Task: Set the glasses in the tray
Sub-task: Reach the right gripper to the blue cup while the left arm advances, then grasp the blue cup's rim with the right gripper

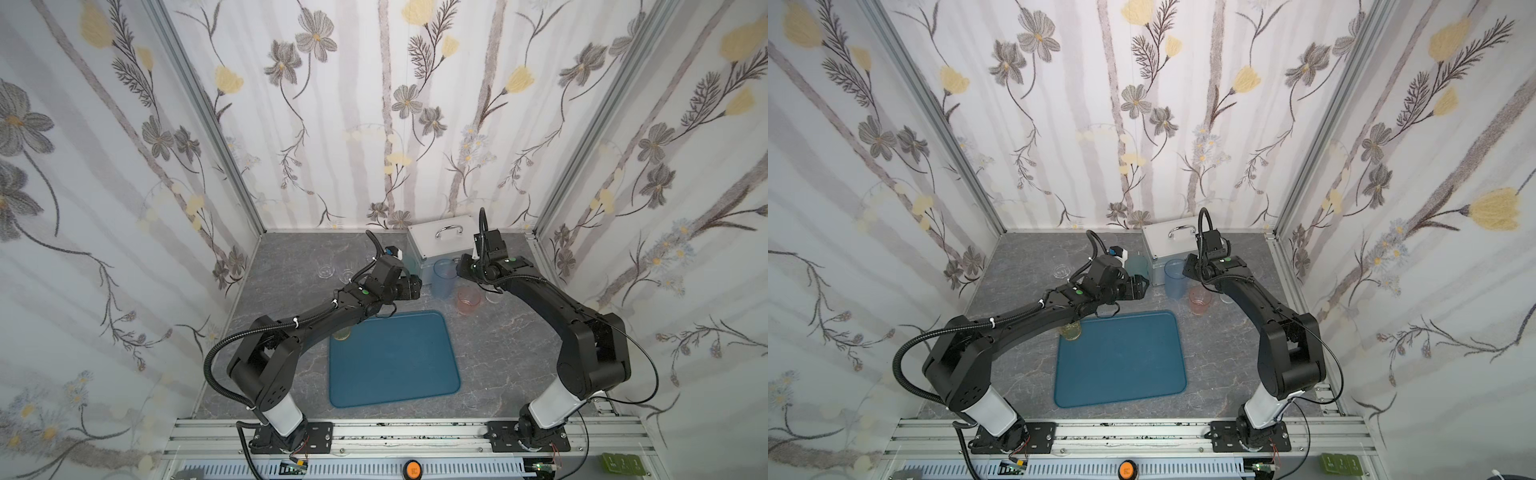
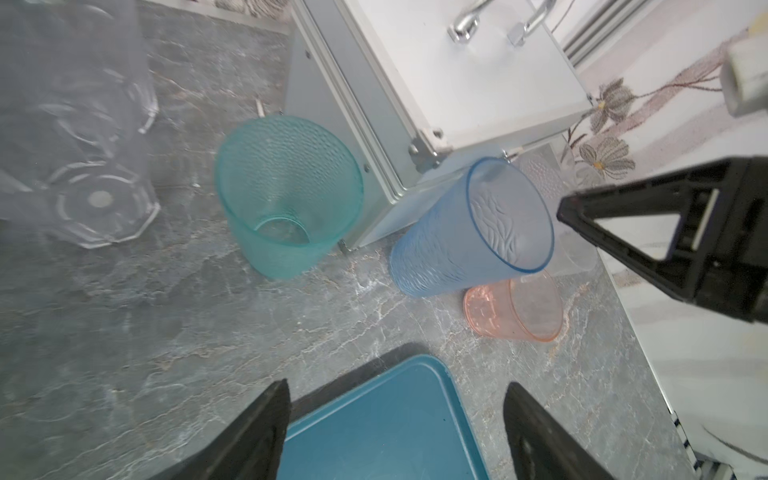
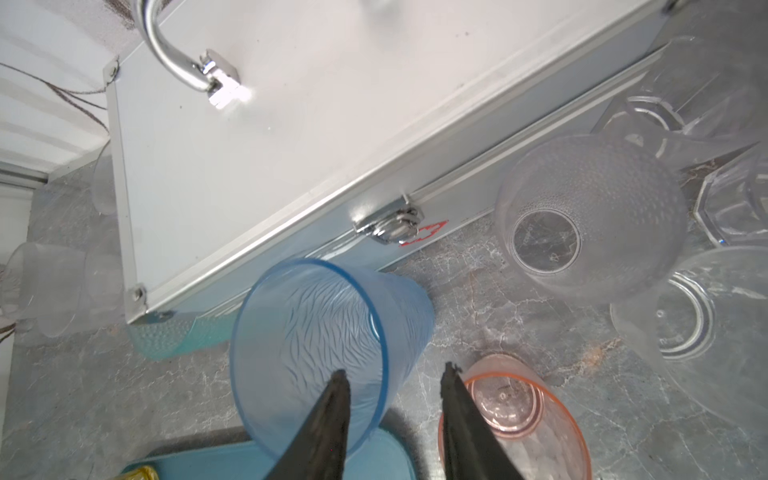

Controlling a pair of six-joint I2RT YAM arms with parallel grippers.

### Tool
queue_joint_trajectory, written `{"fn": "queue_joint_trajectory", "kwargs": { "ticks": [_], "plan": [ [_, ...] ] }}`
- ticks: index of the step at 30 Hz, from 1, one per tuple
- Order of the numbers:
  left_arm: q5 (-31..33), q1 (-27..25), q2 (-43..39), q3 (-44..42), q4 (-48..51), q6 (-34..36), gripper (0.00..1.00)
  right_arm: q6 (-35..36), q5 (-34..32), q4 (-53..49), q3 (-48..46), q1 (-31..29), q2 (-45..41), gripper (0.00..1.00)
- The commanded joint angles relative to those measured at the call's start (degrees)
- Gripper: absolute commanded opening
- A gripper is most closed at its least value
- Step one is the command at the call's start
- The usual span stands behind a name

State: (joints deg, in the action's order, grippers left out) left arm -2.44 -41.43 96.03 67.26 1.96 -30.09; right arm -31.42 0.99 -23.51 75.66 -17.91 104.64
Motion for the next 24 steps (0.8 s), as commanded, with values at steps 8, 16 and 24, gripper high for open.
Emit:
{"fn": "queue_joint_trajectory", "kwargs": {
  "ticks": [8, 16, 24],
  "plan": [
    [-2.31, -0.87, 3.97, 1.91, -4.41, -1.83, 0.88, 2.48, -1.84, 1.62, 3.17, -0.28, 5.07, 0.3],
    [-1.26, -0.85, 3.07, 1.2, -4.86, -1.57, 0.88, 4.48, -5.01, 0.31, 4.17, -1.49, 6.98, 0.21],
    [0.16, -0.85, 0.56, -0.15, -4.86, -1.4, 0.88, 6.24, -9.97, -2.45, 5.08, -3.75, 5.91, 0.08]
  ]
}}
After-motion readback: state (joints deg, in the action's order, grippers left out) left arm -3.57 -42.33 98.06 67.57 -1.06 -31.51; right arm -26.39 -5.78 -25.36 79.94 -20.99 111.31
